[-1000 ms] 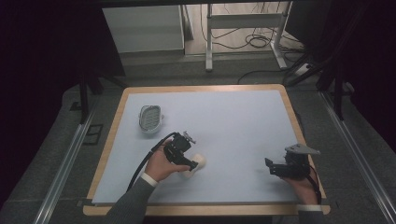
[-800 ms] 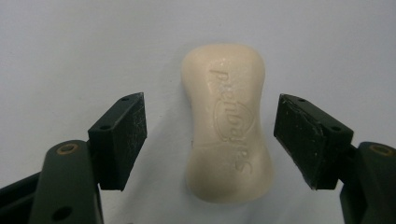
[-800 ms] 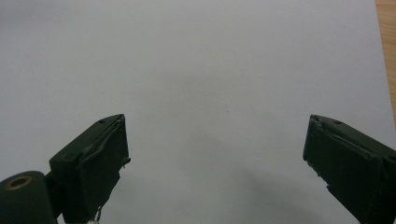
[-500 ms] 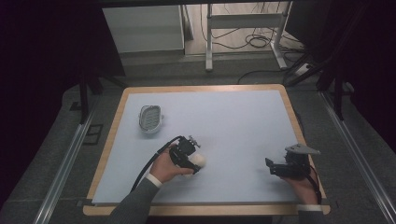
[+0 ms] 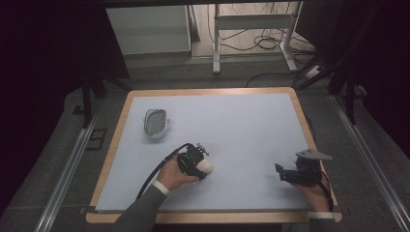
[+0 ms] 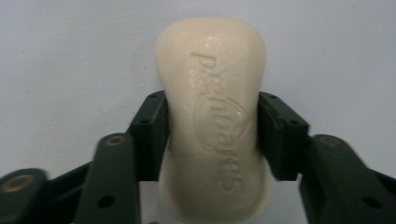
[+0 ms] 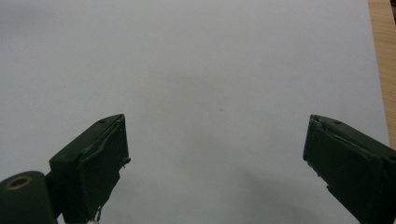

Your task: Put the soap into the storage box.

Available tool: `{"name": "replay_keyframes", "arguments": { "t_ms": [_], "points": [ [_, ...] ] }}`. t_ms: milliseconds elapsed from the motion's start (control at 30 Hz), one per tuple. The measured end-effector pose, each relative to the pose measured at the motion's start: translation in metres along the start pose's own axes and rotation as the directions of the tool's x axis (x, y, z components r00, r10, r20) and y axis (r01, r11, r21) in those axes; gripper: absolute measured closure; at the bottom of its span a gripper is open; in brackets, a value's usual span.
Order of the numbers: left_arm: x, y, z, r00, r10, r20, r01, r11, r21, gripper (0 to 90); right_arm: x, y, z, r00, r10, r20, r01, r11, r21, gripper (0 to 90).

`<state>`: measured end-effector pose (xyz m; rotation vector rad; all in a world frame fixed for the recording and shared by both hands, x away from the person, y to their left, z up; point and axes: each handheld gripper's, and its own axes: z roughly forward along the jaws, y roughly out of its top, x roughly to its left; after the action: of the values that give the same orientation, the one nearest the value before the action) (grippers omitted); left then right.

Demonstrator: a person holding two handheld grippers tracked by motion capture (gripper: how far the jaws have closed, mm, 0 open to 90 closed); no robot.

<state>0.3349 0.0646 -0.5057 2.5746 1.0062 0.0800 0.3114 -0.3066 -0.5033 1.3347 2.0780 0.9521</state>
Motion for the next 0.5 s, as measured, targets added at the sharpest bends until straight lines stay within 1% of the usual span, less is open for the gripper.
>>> {"name": "replay_keyframes", "arguments": {
  "t_ms": [167,267,333,400,500],
  "points": [
    [0.0004,-0.0006,-0.0004,1.0,0.0,0.002,0.0,1.0,0.001,49.6,-0.001,-0.0001,-0.0008,1.0,0.0,0.001,0.0,1.0,-0.001,6.5],
    [0.0022,-0.0015,-0.0014,1.0,-0.001,-0.005,0.001,1.0,0.0,49.7,-0.0016,0.0,-0.0016,1.0,0.005,0.003,-0.005,1.0,-0.005,6.5],
    [0.0048,-0.0025,-0.0038,1.0,-0.004,0.008,0.004,1.0,-0.005,49.7,-0.0027,0.0001,-0.0024,0.9999,0.01,0.006,-0.01,1.0,-0.005,6.4],
    [0.0054,-0.0027,-0.0055,0.9999,0.002,0.012,-0.001,1.0,-0.005,49.7,-0.0034,-0.0001,-0.0023,0.9999,0.008,0.009,-0.008,1.0,-0.004,6.5],
    [0.006,-0.003,-0.0075,0.9999,-0.001,0.014,0.001,0.9999,-0.011,49.7,-0.0031,-0.0002,-0.0021,0.9999,0.008,0.009,-0.008,1.0,-0.003,6.4]
  ]
}}
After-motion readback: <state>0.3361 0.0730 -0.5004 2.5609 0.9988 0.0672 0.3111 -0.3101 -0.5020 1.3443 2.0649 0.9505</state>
